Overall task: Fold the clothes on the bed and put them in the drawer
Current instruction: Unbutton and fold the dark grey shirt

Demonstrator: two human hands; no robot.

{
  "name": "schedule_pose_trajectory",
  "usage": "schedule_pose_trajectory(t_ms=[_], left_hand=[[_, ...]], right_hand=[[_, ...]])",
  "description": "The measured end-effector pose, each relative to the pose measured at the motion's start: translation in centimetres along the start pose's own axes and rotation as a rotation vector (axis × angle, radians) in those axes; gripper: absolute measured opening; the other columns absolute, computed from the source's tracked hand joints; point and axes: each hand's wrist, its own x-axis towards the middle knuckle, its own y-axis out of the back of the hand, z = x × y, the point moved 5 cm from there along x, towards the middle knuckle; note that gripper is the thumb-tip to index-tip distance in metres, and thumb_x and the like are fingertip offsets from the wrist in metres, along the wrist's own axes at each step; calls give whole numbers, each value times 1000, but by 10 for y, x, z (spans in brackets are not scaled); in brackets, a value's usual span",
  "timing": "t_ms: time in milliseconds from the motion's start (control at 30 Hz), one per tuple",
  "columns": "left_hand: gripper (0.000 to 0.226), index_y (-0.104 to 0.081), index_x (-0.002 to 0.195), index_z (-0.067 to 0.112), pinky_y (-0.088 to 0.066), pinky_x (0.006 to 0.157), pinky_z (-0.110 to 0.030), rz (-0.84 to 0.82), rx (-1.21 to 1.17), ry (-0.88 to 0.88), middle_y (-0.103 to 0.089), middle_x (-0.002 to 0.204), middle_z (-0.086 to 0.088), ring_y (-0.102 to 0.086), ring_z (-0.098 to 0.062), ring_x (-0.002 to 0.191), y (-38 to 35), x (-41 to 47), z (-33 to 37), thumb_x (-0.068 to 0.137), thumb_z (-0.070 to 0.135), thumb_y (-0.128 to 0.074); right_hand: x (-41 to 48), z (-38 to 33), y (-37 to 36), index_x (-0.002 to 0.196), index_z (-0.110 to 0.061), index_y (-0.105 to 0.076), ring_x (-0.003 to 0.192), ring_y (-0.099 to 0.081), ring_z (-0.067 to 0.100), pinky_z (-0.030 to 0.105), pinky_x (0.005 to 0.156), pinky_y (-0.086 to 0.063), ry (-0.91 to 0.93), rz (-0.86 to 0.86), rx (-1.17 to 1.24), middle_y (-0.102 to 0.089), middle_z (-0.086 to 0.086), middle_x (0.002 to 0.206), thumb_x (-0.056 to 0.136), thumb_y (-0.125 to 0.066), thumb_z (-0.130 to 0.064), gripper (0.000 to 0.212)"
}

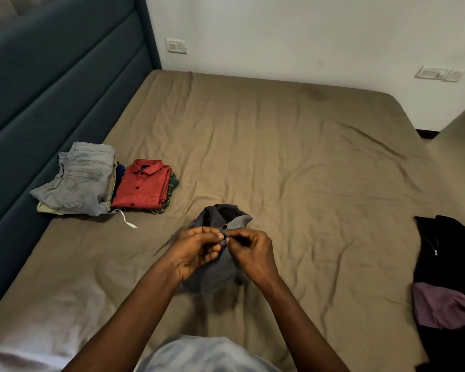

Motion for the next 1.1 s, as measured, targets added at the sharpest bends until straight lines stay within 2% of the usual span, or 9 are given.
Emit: schedule_pose_trajectory(t_ms=[233, 433, 567, 667, 733, 800, 867, 1000, 1100], left_hand=[[16, -68, 101, 4, -59, 52, -24, -53, 0, 46, -74, 73, -12, -69, -13, 54, 4, 8, -4, 94, -9, -61], [37, -66, 122, 5, -62, 64, -30, -246, 305, -159, -73, 82, -22, -71, -21, 67, 11, 6, 6, 94, -16, -56], [33, -70, 114, 5, -61, 79, -44, -370, 633, -296, -75, 84, -22, -73, -28, 73, 12, 11, 13, 89, -14, -60], [23, -76, 102, 20, -62, 81, -49, -365, 802, -407, -77, 79, -7, -74, -30, 77, 12, 17, 18, 84, 6, -72], [16, -77, 95, 32, -59, 75, -48, -332, 922, -496, -74, 79, 5, -71, -24, 76, 11, 20, 19, 83, 21, -76], [10, -75, 90, 38, -56, 77, -41, -284, 1031, -613, -69, 90, 12, -67, -8, 82, 11, 21, 22, 83, 34, -79], [9, -72, 87, 37, -55, 81, -36, -304, 1032, -686, -69, 97, 15, -66, -4, 92, 7, 22, 24, 82, 38, -79], [14, -65, 81, 28, -54, 65, -40, -320, 883, -697, -67, 74, 8, -64, -12, 68, -5, 21, 14, 83, 40, -72], [9, -69, 86, 23, -53, 60, -36, -279, 713, -694, -69, 74, -1, -61, -21, 61, -10, 21, 9, 86, 31, -75]], right_hand=[[7, -11, 7, 108, -23, -80, 91, -71, -3, 20, 85, -58, 59, -162, -209, -78, -8, 100, 89, -78, -24, 20], [17, -26, 7, 100, -23, -81, 83, -70, 5, 28, 77, -58, 147, -269, -483, -78, -6, 93, 87, -76, -24, 15], [14, -15, 7, 84, -21, -81, 74, -72, 11, 38, 74, -61, 14, -277, -271, -76, -5, 76, 76, -74, -16, 12], [9, -4, 7, 84, -14, -81, 77, -73, 16, 35, 75, -59, -111, -207, -87, -77, 0, 77, 80, -76, -5, 11], [6, -1, 7, 86, -14, -81, 80, -74, 19, 36, 77, -59, -128, -198, -32, -77, 3, 81, 83, -78, -5, 9], [3, 1, 9, 88, -16, -80, 84, -75, 20, 38, 81, -61, -124, -212, -10, -78, 3, 85, 85, -78, -8, 9], [-1, 1, 13, 90, -19, -80, 83, -74, 15, 36, 81, -61, -101, -186, -56, -78, -2, 86, 87, -77, -10, 9], [-8, -6, 18, 92, -25, -78, 80, -71, 3, 30, 73, -59, -2, 31, -276, -75, -14, 82, 91, -70, -16, 13], [-11, -6, 21, 91, -24, -79, 82, -72, 5, 32, 78, -60, -52, 134, -153, -76, -11, 85, 89, -70, -9, 17]])
